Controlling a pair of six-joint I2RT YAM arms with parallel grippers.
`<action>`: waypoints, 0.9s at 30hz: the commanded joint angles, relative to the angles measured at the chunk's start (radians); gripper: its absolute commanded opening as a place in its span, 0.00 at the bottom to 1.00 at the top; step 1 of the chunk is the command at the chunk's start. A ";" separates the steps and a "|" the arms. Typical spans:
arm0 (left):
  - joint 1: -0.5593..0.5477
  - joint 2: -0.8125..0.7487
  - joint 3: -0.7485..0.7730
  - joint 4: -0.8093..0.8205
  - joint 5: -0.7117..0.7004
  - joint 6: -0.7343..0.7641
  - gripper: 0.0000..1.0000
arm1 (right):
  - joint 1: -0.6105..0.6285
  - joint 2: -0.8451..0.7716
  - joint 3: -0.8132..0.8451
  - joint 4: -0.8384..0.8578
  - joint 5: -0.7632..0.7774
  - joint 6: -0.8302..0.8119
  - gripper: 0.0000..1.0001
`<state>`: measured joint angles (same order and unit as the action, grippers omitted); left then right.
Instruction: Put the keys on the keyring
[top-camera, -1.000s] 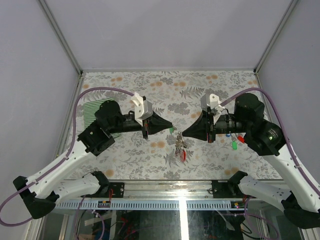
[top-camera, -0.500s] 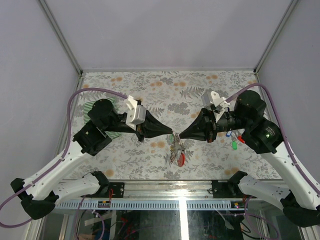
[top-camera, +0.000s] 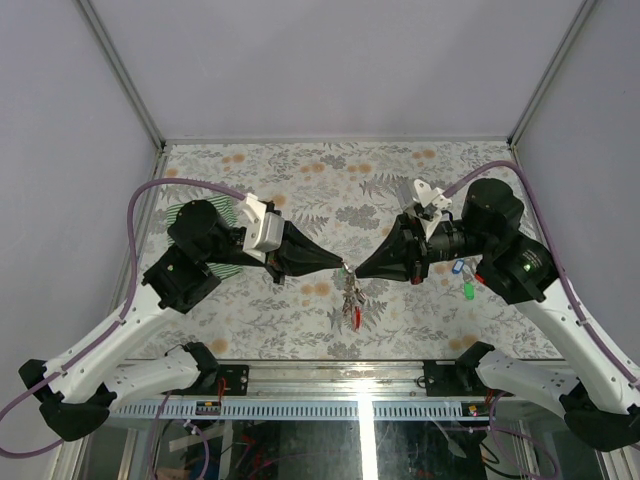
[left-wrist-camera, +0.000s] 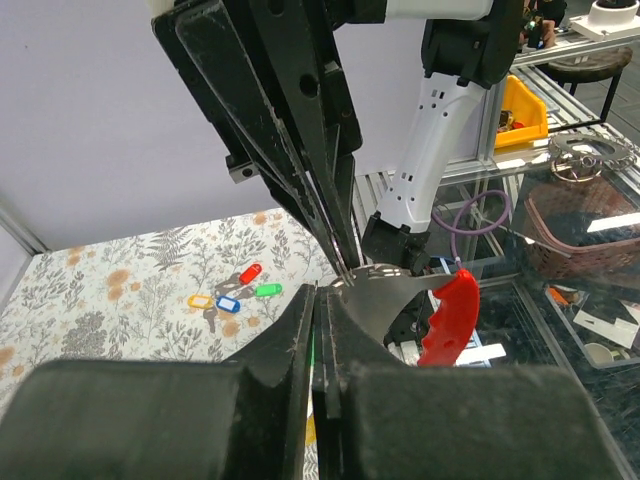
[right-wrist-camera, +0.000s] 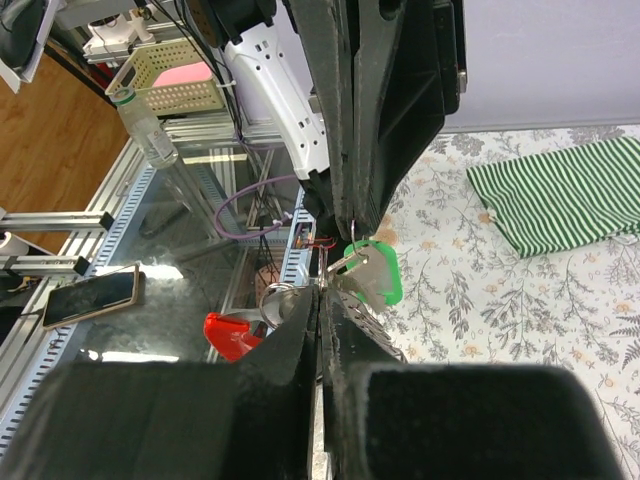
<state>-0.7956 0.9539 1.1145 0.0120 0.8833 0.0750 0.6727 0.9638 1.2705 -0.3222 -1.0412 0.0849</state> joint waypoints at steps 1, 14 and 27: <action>0.007 -0.003 0.036 0.072 0.019 -0.019 0.00 | -0.004 0.006 0.002 0.078 -0.026 0.031 0.00; 0.005 0.016 0.044 0.076 0.057 -0.024 0.00 | -0.004 0.018 -0.004 0.111 -0.029 0.054 0.00; 0.004 0.002 0.047 0.074 0.072 -0.023 0.00 | -0.004 0.016 -0.008 0.098 0.015 0.060 0.00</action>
<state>-0.7956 0.9714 1.1309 0.0315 0.9348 0.0608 0.6727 0.9821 1.2526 -0.2935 -1.0382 0.1287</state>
